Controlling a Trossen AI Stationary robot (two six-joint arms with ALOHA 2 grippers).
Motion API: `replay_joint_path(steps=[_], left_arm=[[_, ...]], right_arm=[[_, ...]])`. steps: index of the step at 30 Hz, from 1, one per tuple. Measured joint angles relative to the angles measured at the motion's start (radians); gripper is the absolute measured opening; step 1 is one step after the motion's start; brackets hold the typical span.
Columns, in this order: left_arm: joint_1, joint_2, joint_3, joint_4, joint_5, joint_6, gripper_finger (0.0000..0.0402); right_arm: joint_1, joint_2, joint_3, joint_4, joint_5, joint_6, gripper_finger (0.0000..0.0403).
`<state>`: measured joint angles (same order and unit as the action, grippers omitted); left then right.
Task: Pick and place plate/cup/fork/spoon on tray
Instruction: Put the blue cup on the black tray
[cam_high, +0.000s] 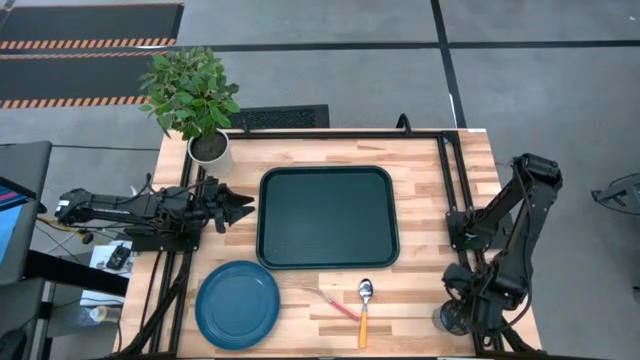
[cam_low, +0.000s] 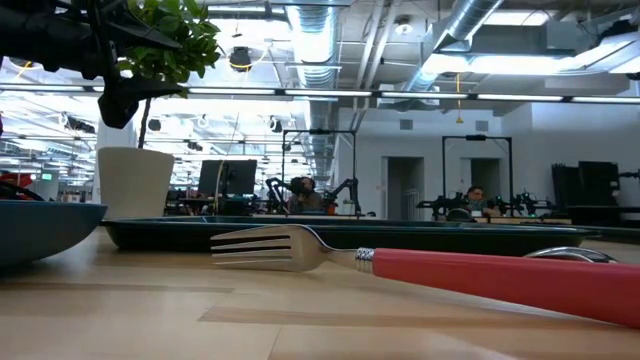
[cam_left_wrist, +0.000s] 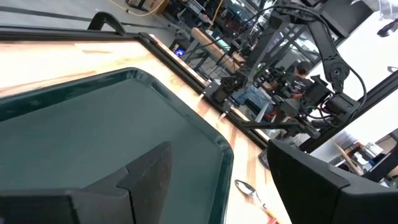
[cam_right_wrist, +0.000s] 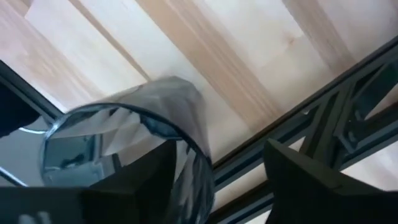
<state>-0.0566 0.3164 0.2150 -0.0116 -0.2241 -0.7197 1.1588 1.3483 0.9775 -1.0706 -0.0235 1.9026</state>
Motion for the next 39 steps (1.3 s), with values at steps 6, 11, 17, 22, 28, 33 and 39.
replay_joint_path(steps=[6, 11, 17, 22, 28, 33, 39], left_arm=[[0.0, 0.0, 0.0, 0.0, 0.0, 0.0, 0.025], [0.0, 0.0, 0.0, -0.002, -0.002, 0.0, 0.025], [0.0, 0.0, 0.0, -0.048, -0.025, -0.01, 0.025], [0.0, 0.0, 0.0, -0.103, -0.027, -0.042, 0.025], [0.0, 0.0, 0.0, -0.136, -0.044, -0.053, 0.025], [0.0, 0.0, 0.0, -0.137, -0.05, -0.054, 0.025], [0.0, 0.0, 0.0, -0.136, -0.05, -0.081, 0.025]], right_arm=[[-0.003, 0.0, 0.0, -0.024, -0.044, -0.016, 0.0105], [-0.025, -0.002, 0.002, -0.028, -0.059, -0.023, 0.0017], [-0.156, -0.016, 0.072, -0.1, -0.057, -0.153, 0.0008], [-0.367, -0.02, 0.223, -0.288, -0.041, -0.417, 0.0007], [-0.702, -0.02, 0.384, -0.44, 0.069, -0.855, 0.0007], [-1.059, -0.02, 0.417, -0.431, 0.083, -1.25, 0.0004], [-1.485, 0.006, 0.379, -0.235, 0.075, -1.626, 0.0008]])
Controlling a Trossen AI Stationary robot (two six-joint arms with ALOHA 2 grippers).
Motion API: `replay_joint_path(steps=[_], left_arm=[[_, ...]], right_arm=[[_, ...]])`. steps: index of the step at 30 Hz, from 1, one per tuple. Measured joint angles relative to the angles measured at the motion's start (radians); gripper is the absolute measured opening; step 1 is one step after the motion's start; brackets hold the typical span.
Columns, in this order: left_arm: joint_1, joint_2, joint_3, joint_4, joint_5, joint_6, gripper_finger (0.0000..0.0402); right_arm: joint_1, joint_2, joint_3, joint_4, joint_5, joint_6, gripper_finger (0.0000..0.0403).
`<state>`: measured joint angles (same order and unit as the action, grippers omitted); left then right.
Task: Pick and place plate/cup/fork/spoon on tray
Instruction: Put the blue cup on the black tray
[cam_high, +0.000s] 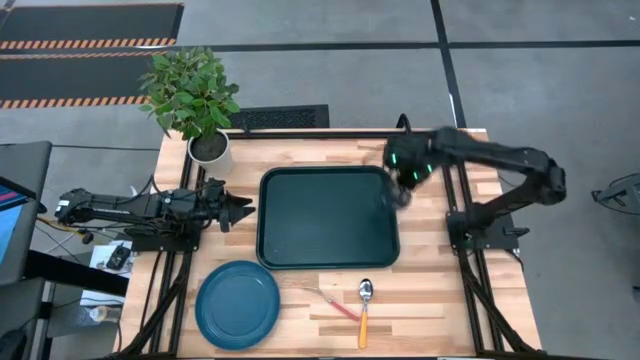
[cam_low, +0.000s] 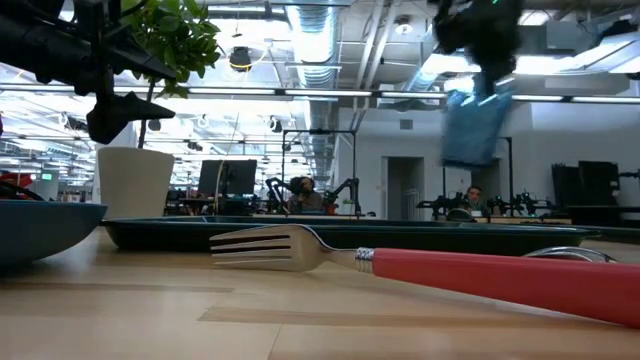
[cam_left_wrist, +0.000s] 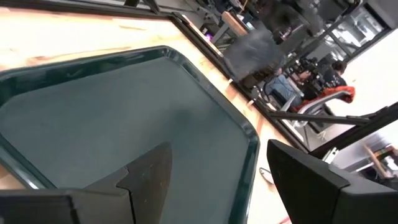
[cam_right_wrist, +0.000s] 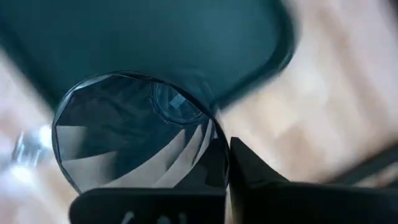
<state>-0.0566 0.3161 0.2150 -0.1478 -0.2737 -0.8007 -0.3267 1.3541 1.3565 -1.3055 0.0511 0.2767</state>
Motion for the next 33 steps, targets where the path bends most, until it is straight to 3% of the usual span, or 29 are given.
replay_joint_path(steps=[4, 7, 18, 28, 33], left_arm=[[0.0, 0.0, 0.0, -0.001, 0.0, -0.017, 0.025], [0.0, 0.0, 0.0, -0.005, 0.0, -0.017, 0.025], [0.0, 0.0, 0.0, -0.008, 0.0, -0.016, 0.025], [0.0, 0.0, 0.0, -0.042, -0.001, -0.016, 0.025], [0.0, 0.0, 0.0, -0.042, -0.002, -0.016, 0.025]], right_arm=[[-0.184, 0.058, 0.0, 0.127, -0.069, -0.092, 0.0007], [-0.234, 0.12, 0.0, 0.143, -0.101, -0.125, 0.0009], [-0.237, 0.349, 0.05, 0.14, -0.044, -0.215, 0.0015], [-0.293, 0.386, 0.053, 0.177, -0.052, -0.236, 0.0019], [-0.298, 0.386, 0.053, 0.174, -0.052, -0.236, 0.004]])
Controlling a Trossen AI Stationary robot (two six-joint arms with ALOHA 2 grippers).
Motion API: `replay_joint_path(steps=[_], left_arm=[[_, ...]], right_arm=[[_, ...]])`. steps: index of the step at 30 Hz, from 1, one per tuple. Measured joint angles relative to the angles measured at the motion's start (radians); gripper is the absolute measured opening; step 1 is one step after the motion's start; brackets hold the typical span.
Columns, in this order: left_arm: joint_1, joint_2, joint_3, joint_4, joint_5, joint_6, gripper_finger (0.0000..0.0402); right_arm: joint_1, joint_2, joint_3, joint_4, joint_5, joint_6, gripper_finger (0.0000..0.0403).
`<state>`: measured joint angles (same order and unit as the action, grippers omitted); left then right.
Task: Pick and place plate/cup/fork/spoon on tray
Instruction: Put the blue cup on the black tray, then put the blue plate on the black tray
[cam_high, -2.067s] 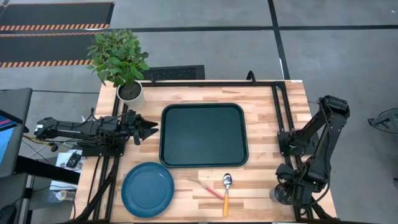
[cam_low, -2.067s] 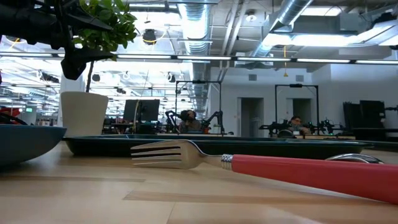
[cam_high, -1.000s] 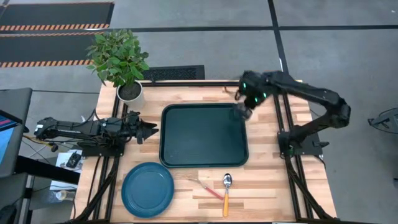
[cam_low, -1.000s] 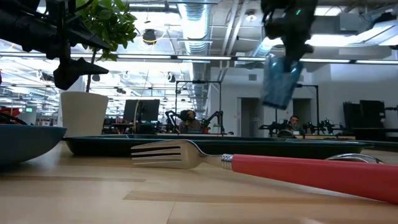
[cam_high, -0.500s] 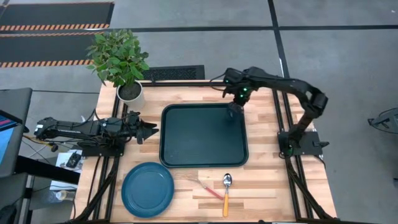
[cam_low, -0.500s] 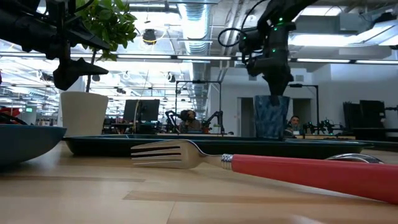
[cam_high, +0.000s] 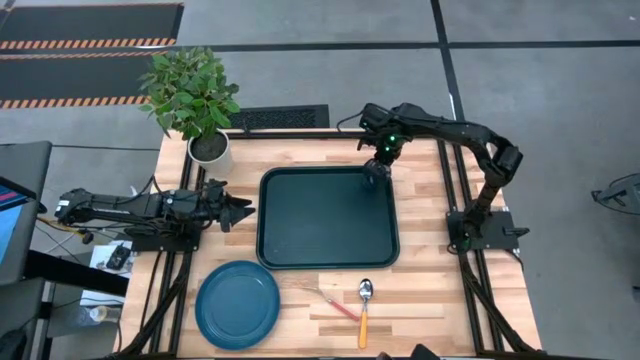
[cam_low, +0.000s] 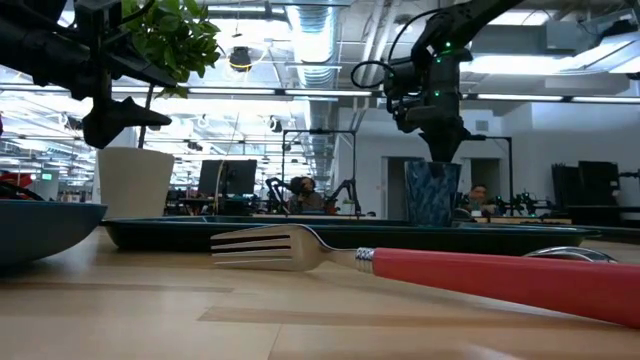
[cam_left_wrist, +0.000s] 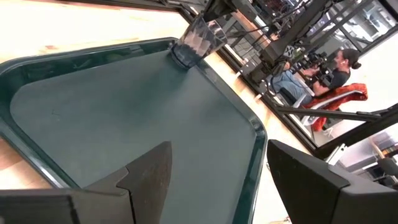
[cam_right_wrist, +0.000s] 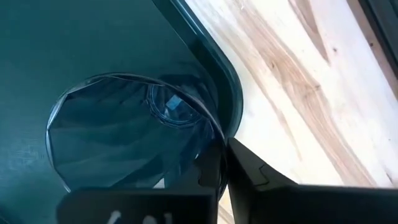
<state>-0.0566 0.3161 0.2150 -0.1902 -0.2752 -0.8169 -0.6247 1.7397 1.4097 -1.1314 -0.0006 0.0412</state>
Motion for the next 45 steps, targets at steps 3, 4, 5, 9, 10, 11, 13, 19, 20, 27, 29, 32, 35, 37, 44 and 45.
replay_joint_path(steps=[3, 4, 5, 9, 10, 11, 13, 19, 20, 27, 29, 32, 35, 37, 44, 45], left_arm=[[0.0, 0.0, 0.0, -0.002, 0.0, 0.0, 0.025], [0.0, 0.0, 0.0, -0.004, 0.0, -0.004, 0.025], [0.0, 0.0, 0.0, -0.005, -0.001, -0.008, 0.025], [0.0, 0.0, 0.0, -0.009, -0.001, -0.008, 0.025], [0.0, 0.0, 0.0, -0.009, -0.001, -0.008, 0.025], [0.0, 0.0, 0.0, -0.009, -0.001, -0.009, 0.025], [0.0, 0.0, 0.0, -0.009, -0.001, -0.009, 0.025], [0.0, 0.0, 0.0, -0.011, 0.01, -0.008, 0.025], [0.0, 0.0, 0.0, -0.016, 0.026, -0.001, 0.025], [-0.002, 0.011, 0.0, -0.14, 0.246, 0.012, 0.0249], [-0.006, 0.035, 0.0, -0.2, 0.336, -0.004, 0.0248], [-0.035, 0.084, 0.0, -0.269, 0.443, -0.041, 0.0244], [-0.087, 0.137, 0.0, -0.302, 0.48, -0.061, 0.024], [-0.133, 0.174, 0.0, -0.297, 0.48, -0.062, 0.0237], [-0.281, 0.301, 0.0, -0.3, 0.397, -0.043, 0.0233], [-0.298, 0.32, 0.0, -0.299, 0.38, -0.041, 0.0233]], right_arm=[[0.003, 0.0, 0.0, 0.01, 0.0, 0.0, 0.0065], [0.006, 0.0, 0.0, 0.015, 0.0, 0.0, 0.0075], [0.008, 0.0, 0.0, 0.019, 0.0, 0.0, 0.0086], [0.01, 0.0, 0.0, 0.018, 0.0, -0.011, 0.0134], [0.01, 0.0, 0.0, 0.019, 0.0, -0.013, 0.0146], [0.009, 0.0, 0.0, 0.018, 0.0, -0.013, 0.0157], [0.009, 0.0, 0.006, 0.009, 0.0, -0.013, 0.0177], [0.009, 0.0, 0.132, -0.078, 0.0, -0.016, 0.0214], [0.009, 0.0, 0.168, -0.102, 0.0, -0.016, 0.0217], [0.051, -0.002, 0.42, -0.277, 0.0, 0.03, 0.0218], [0.086, -0.002, 0.473, -0.319, -0.001, 0.036, 0.0217], [0.152, -0.002, 0.52, -0.356, -0.001, 0.038, 0.0218], [0.222, -0.002, 0.529, -0.357, -0.001, 0.049, 0.0219], [0.264, -0.002, 0.529, -0.358, 0.0, 0.06, 0.0218], [0.37, -0.002, 0.529, -0.311, 0.03, 0.09, 0.0213], [0.381, -0.001, 0.529, -0.308, 0.033, 0.094, 0.0212]])
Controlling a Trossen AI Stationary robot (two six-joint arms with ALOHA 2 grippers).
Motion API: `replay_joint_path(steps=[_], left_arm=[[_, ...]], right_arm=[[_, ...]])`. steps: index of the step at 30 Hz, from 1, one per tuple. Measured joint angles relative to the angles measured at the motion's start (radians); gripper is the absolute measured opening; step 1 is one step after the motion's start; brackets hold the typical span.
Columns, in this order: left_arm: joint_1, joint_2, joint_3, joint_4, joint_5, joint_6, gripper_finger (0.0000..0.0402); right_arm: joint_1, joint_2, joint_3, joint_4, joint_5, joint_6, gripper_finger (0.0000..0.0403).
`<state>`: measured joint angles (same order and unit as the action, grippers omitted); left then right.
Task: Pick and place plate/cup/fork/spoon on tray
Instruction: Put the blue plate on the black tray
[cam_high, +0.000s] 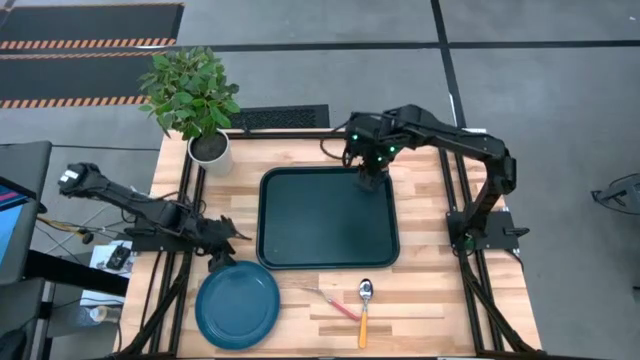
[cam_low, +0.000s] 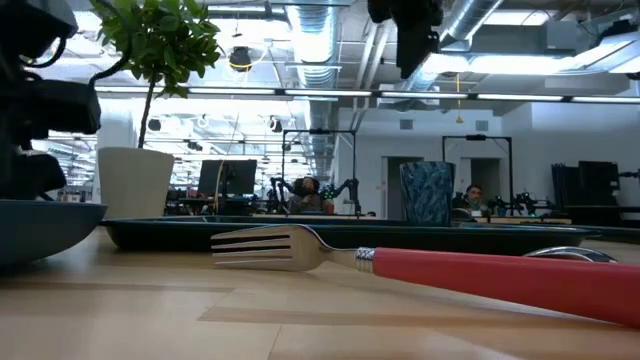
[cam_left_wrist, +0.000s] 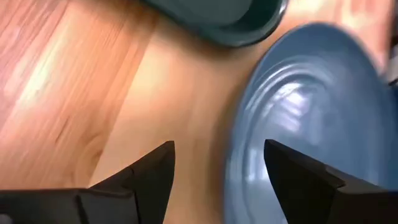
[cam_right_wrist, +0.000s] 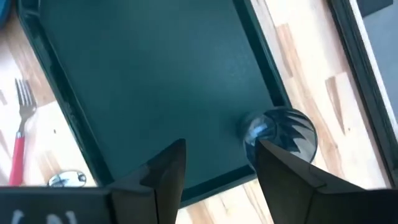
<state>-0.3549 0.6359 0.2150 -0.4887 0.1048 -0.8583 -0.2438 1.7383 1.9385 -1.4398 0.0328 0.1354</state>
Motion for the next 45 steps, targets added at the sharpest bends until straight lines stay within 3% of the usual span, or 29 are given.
replay_joint_path(steps=[10, 13, 19, 30, 33, 36, 39, 45], left_arm=[[-0.072, 0.226, 0.012, 0.023, -0.027, -0.079, 0.0217], [-0.072, 0.259, 0.016, 0.028, -0.031, -0.115, 0.0169], [-0.073, 0.235, 0.005, 0.019, -0.064, -0.248, 0.002], [-0.124, 0.168, 0.04, 0.031, 0.055, -0.471, 0.0001], [-0.17, 0.162, 0.093, 0.048, 0.053, -0.533, 0.0], [-0.22, 0.168, 0.167, 0.043, -0.02, -0.565, 0.0], [-0.248, 0.18, 0.275, 0.027, -0.178, -0.559, 0.0], [-0.226, 0.255, 0.444, -0.181, -0.452, -0.459, 0.0]], right_arm=[[0.063, 0.0, 0.0, 0.007, 0.038, 0.039, 0.0209], [0.077, 0.0, 0.0, 0.004, 0.077, 0.063, 0.0209], [0.115, 0.001, 0.0, 0.004, 0.101, 0.078, 0.0209], [0.248, 0.001, 0.0, -0.019, 0.101, 0.277, 0.0209], [0.329, 0.0, -0.026, -0.031, 0.157, 0.365, 0.0209], [0.425, 0.001, -0.097, -0.045, 0.245, 0.472, 0.0209], [0.513, 0.0, -0.196, 0.0, 0.262, 0.617, 0.0209], [0.622, 0.002, -0.402, 0.316, 0.263, 0.855, 0.0209]])
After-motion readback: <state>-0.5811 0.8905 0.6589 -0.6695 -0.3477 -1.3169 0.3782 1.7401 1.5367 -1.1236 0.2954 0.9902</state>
